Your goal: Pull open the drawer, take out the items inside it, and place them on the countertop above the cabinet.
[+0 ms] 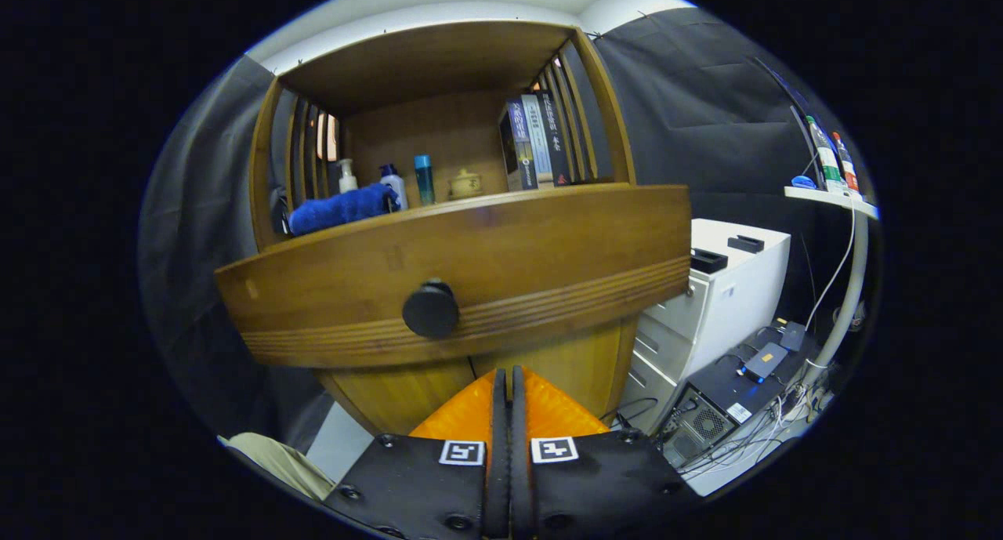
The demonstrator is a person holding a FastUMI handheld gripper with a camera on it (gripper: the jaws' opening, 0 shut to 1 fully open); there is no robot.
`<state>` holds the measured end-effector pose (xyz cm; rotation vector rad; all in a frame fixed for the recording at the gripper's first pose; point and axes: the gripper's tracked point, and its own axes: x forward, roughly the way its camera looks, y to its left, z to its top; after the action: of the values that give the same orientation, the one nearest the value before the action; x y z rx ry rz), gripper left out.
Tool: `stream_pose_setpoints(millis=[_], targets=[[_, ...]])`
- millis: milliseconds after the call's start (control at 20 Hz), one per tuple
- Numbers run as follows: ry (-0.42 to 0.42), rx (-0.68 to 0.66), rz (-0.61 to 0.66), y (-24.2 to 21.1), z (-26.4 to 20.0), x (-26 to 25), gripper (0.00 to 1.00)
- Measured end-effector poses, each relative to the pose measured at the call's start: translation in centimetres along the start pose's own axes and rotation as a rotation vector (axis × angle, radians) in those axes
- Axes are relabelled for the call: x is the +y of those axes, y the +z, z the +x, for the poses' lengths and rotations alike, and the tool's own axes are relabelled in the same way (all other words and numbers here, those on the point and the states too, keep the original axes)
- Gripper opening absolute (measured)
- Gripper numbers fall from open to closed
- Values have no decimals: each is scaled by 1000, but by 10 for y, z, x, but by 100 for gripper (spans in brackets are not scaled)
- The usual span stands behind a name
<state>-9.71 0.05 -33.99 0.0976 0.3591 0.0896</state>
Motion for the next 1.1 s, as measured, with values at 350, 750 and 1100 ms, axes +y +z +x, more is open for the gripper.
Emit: stream_pose_setpoints(millis=[350, 750, 1100], targets=[[78, -3, -67, 23, 24, 42, 75], [89, 0, -83, 23, 47, 45, 51], [102, 23, -129, 7, 10, 39, 40]])
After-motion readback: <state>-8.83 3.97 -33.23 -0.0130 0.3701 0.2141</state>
